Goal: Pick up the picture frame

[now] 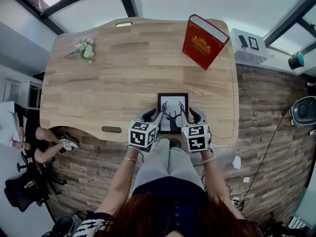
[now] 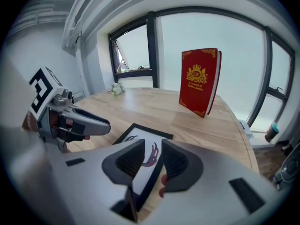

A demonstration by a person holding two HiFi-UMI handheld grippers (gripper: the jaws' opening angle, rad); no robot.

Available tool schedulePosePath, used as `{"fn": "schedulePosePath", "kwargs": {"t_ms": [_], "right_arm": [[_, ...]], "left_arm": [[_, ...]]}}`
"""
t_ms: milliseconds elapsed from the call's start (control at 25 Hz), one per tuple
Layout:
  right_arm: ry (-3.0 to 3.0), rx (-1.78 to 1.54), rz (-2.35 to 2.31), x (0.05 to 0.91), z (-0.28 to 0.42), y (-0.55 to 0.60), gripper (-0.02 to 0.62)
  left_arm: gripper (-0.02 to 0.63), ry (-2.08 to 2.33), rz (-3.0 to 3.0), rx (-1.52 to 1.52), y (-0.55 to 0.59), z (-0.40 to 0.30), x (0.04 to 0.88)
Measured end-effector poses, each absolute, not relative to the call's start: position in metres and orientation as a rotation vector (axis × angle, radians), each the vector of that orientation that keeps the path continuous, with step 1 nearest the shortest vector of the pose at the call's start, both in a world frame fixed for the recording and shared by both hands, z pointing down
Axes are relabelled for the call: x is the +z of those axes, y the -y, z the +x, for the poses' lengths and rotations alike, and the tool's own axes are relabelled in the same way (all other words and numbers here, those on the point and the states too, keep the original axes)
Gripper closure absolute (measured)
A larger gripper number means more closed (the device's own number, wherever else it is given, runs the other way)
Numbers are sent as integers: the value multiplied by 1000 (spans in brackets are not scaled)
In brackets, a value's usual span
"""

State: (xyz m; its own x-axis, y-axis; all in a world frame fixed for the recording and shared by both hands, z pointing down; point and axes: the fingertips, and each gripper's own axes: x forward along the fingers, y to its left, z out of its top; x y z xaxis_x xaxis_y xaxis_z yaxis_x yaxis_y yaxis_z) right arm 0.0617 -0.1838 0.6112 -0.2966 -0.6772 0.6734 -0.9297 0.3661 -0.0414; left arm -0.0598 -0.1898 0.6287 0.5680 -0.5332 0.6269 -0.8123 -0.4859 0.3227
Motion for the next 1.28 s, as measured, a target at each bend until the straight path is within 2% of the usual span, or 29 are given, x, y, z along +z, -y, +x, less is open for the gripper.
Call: {"fn": "schedulePosePath", "kwargs": {"t_ms": [680, 1280], "right_arm": [[1979, 698, 1341, 667, 67, 177, 460], [1942, 883, 1343, 692, 69, 168, 457]], "left_arm": [[462, 1058, 2080, 733, 176, -63, 685], [456, 1044, 2031, 796, 173, -65, 700]]}}
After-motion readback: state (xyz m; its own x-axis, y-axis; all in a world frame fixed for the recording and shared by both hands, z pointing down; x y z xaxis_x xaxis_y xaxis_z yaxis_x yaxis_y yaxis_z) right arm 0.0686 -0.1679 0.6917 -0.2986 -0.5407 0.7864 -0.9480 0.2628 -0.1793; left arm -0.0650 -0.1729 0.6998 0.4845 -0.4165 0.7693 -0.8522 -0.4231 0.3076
